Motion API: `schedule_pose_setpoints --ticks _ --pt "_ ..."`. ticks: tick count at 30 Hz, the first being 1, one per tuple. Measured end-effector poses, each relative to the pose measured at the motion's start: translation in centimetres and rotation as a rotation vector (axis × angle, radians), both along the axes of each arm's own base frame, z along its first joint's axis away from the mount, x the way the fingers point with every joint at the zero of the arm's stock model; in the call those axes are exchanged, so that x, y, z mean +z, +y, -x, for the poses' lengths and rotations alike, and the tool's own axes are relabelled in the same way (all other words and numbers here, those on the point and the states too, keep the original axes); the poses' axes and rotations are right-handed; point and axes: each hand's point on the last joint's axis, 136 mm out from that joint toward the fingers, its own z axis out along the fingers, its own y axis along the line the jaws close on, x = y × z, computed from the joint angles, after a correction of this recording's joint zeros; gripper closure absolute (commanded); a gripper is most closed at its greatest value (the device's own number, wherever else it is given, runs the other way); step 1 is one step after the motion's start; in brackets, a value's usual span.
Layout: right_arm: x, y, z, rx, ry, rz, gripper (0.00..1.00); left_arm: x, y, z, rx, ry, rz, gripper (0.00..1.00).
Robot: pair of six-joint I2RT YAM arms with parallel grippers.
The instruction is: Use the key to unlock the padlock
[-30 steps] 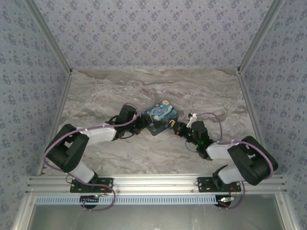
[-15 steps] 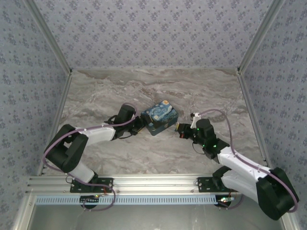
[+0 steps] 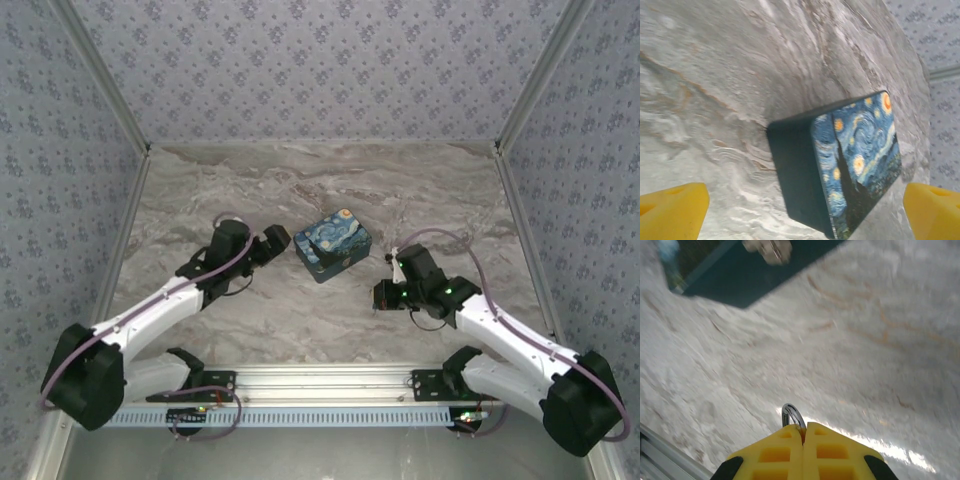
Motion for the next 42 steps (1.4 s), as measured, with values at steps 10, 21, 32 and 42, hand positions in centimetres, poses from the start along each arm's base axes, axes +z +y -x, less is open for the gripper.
schedule_pose_setpoints --ticks 10,21,32,42 --pt "-4.7 0.0 2.0 0.036 0.184 0.097 0.98 -0.2 2.5 1.5 0.04 0.005 -0.041 0.01" --pt "-6.5 1.0 2.1 0.061 0.243 0.095 0.9 -0.4 3.8 2.7 0.062 0.005 -0.056 0.01" --pt "-4.3 0.6 1.1 0.049 0.126 0.079 0.59 -0.1 4.2 2.7 0.077 -0.008 -0.053 0.01" --pt "1.6 -2.4 -2.2 -0.036 -0.136 0.117 0.43 1.5 6.2 1.6 0.128 -0.075 -0.065 0.01"
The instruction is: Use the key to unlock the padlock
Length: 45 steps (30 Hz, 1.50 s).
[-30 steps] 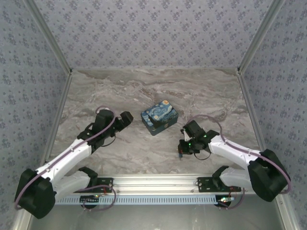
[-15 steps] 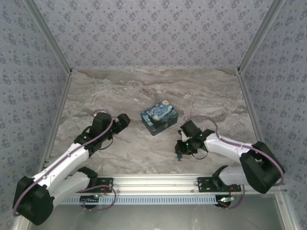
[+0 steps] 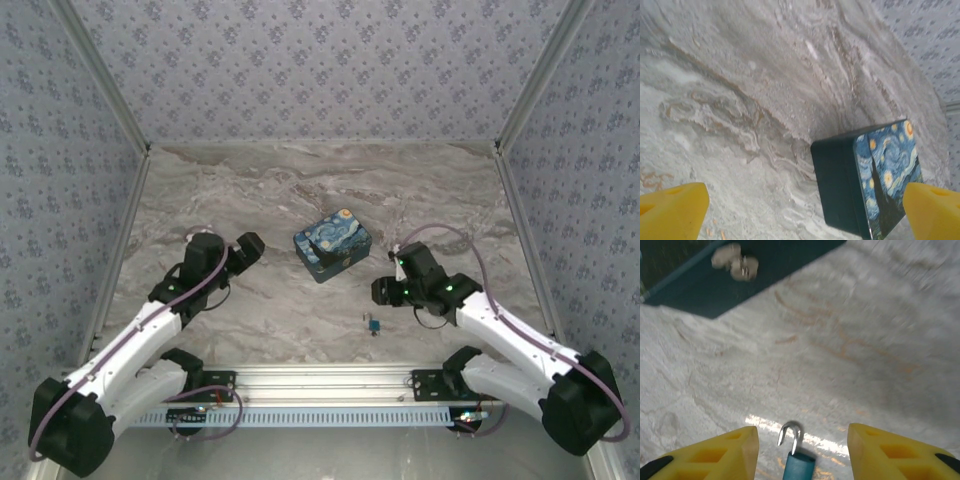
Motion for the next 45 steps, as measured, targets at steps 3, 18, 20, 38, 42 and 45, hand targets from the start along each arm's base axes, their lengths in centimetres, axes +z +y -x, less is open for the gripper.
schedule_pose_setpoints --ticks 3,18,20,38,42,45 --pt "2.5 -1.2 -1.2 -0.037 -0.11 0.01 0.35 1.9 1.3 -0.7 0.028 -0.077 -0.023 0.01" --pt "7.9 -10.2 -4.1 -0.265 -0.583 0.208 0.0 5.4 6.3 -3.0 0.07 -0.429 -0.541 0.01" --pt "7.1 -11.2 -4.5 -0.286 -0.6 0.26 0.0 4.1 6.9 -3.2 0.056 -0.399 -0.608 0.01" --pt "-0.1 -17.6 -7.3 -0.494 -0.606 0.332 0.0 0.7 9.1 -3.0 0.036 -0.333 -0.792 0.01" --pt "-0.7 -18.3 -8.2 -0.512 -0.607 0.305 0.0 0.3 9.7 -3.1 0.047 -0.321 -0.798 0.01" --pt "-0.9 -18.3 -9.1 -0.506 -0.618 0.284 0.0 0.1 10.2 -3.2 0.054 -0.309 -0.802 0.01"
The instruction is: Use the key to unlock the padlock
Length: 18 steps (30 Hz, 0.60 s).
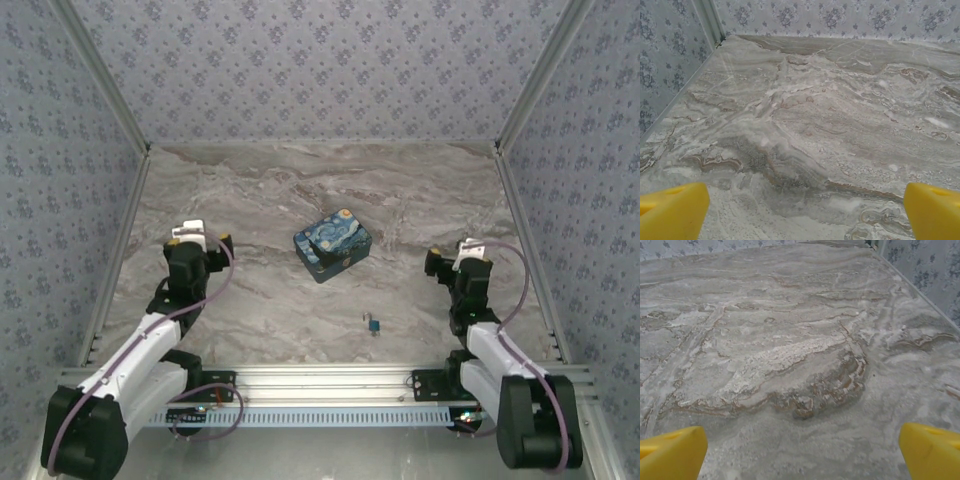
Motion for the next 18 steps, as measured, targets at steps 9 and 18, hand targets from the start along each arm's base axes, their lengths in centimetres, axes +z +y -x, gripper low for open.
schedule_pose_setpoints --ticks 9,18 --pt "-0.4 0.8 -4.6 0.082 0.021 -0.009 0.0 -0.3 0.6 -0.2 0.004 0.011 -0.002 0.01" --pt "-1.1 -0.4 -6.1 0.078 -0.043 -0.003 0.0 -1.5 0.9 -0.3 -0.009 0.025 -0.044 0.01"
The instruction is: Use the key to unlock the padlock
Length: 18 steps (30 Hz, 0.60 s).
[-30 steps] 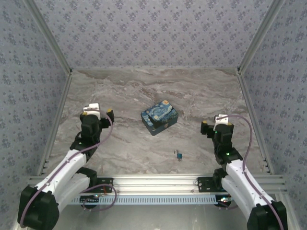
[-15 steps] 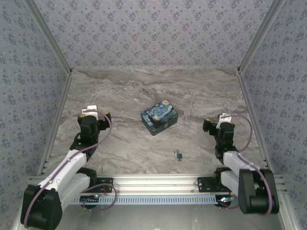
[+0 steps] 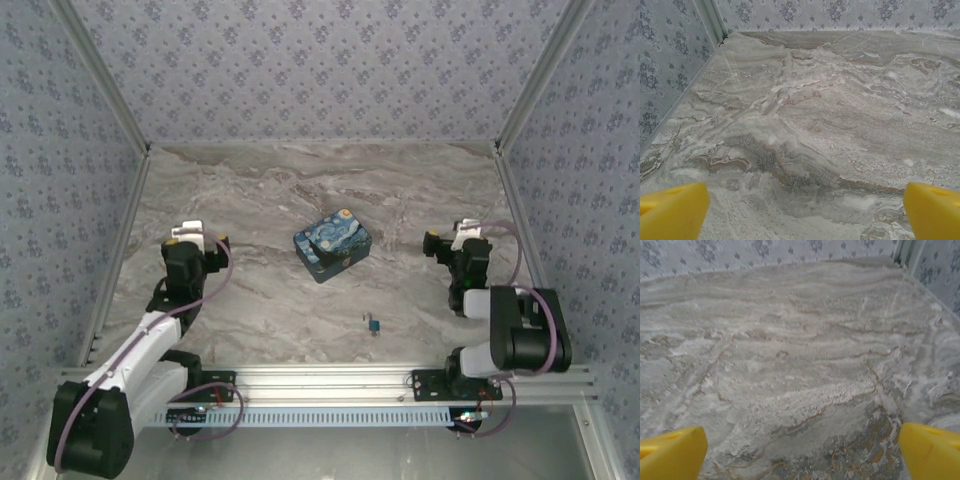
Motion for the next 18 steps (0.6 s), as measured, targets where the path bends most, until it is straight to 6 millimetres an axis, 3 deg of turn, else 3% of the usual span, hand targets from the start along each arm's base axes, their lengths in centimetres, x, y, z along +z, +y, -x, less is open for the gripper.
schedule_pose_setpoints --ticks 3,7,11,18 --pt "-1.8 0.3 0.1 0.015 0.056 -0.012 0.0 -1.6 0.2 0.2 -0.002 0.021 -0.009 0.01" --pt "-0.7 0.4 -1.4 0.025 0.042 -0.009 0.0 -3.7 0.1 0.5 -0.014 0.054 -0.016 0.01" --pt "0.9 1.0 -2.7 0.045 0.007 0.005 0.0 -3.9 -0.2 -0.2 -0.038 0.042 -0.018 0.01" --pt "0.5 1.0 -2.5 0.045 0.026 0.014 0.0 -4.4 -1.4 -1.9 -0.112 0.011 -0.052 0.0"
